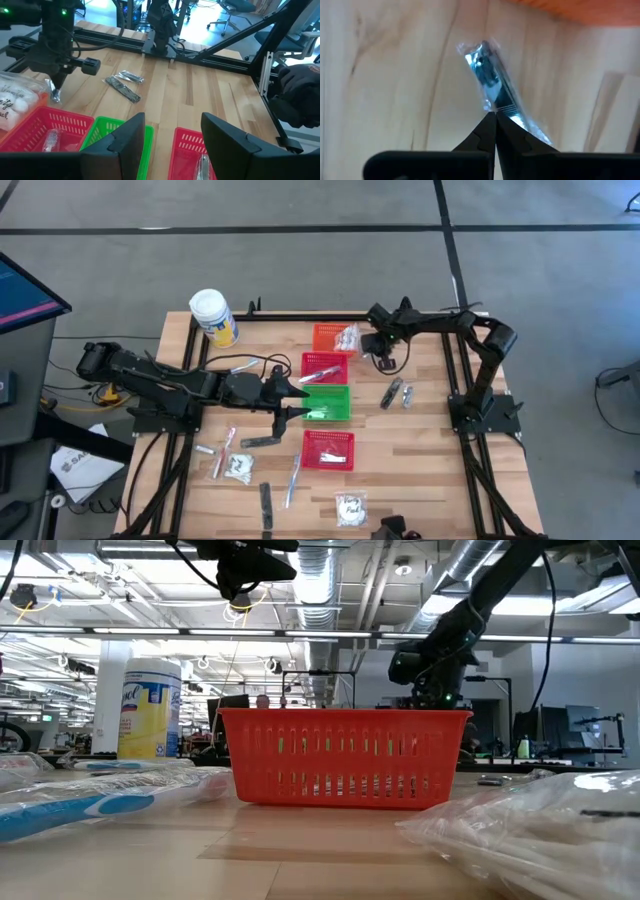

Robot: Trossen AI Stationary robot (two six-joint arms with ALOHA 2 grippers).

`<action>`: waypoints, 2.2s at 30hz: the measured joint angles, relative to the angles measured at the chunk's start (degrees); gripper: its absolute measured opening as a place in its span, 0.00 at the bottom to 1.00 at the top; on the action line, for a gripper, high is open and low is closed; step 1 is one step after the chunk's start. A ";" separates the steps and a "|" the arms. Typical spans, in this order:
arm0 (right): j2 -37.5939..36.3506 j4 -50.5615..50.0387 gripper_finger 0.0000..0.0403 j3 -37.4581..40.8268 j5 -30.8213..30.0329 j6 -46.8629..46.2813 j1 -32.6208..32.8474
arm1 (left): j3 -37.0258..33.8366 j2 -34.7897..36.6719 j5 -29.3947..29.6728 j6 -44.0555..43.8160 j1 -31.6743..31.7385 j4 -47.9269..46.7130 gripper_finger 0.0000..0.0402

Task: Pick & Place Travel size toiletries
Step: Put the silver nail clipper into the bottom red basket

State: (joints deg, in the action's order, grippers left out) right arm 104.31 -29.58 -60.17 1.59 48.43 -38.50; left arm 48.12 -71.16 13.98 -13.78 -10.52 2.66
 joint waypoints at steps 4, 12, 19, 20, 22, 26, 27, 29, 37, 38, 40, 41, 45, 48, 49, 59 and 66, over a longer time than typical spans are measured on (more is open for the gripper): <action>-0.06 -1.47 0.00 0.78 -1.33 -0.49 -0.43 | 0.00 0.00 -0.02 0.00 0.00 0.00 0.46; -0.17 -7.98 0.00 0.69 -4.61 -2.88 -0.66 | 0.00 0.00 -0.22 0.00 0.00 0.11 0.46; -0.83 -17.99 0.00 0.89 -4.93 -4.48 -0.68 | 0.00 0.00 -0.20 0.00 0.00 0.14 0.46; -1.30 -19.88 0.00 1.08 -4.90 -4.89 -0.68 | 0.00 0.00 -0.20 0.00 0.00 0.15 0.46; -2.62 -22.27 0.00 1.39 -4.86 -5.82 -0.53 | 0.00 0.00 -0.19 0.01 0.00 0.16 0.46; -8.11 -24.40 0.00 1.06 -4.62 -7.42 0.44 | 0.00 0.00 -0.15 0.00 0.00 0.18 0.46; -9.55 -24.65 0.00 1.17 -4.59 -7.71 0.80 | 0.00 0.00 -0.13 0.00 0.00 0.22 0.46; -12.95 -24.16 0.00 1.12 -4.33 -7.99 1.60 | 0.00 0.00 0.04 0.00 0.00 0.30 0.46; -20.13 -16.63 0.02 3.55 3.61 -11.13 3.30 | 0.00 0.00 0.02 -0.02 0.00 0.44 0.46; -19.87 -16.10 0.02 3.99 4.39 -11.15 3.30 | 0.00 0.00 0.02 -0.02 0.00 0.44 0.46; -18.57 -15.79 0.05 4.23 4.56 -11.15 3.29 | 0.00 -0.12 0.02 -0.02 0.00 0.48 0.46; -17.49 -15.81 0.07 4.27 4.54 -11.15 3.19 | 0.00 -0.15 0.02 -0.03 0.00 0.42 0.46; -12.84 -15.59 0.16 4.29 4.48 -11.13 2.53 | 0.00 -0.15 0.00 -0.02 0.00 0.44 0.46; -9.11 -15.63 0.24 4.32 4.40 -11.02 1.95 | 0.00 -0.15 -0.01 -0.02 0.00 0.45 0.46; -8.13 -15.64 0.27 4.32 4.28 -11.17 1.71 | 0.00 -0.15 -0.02 -0.02 0.00 0.44 0.46; -4.52 -15.79 0.54 4.23 1.54 -15.37 1.54 | 0.00 -0.15 -0.11 -0.02 0.00 0.44 0.46; -4.54 -18.86 0.61 4.23 1.48 -16.12 3.28 | 0.00 -0.15 -0.22 0.00 0.00 0.53 0.46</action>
State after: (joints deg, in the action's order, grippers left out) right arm 99.77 -48.44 -55.94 3.07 32.32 -35.22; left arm 48.12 -71.31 13.76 -13.78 -10.52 3.19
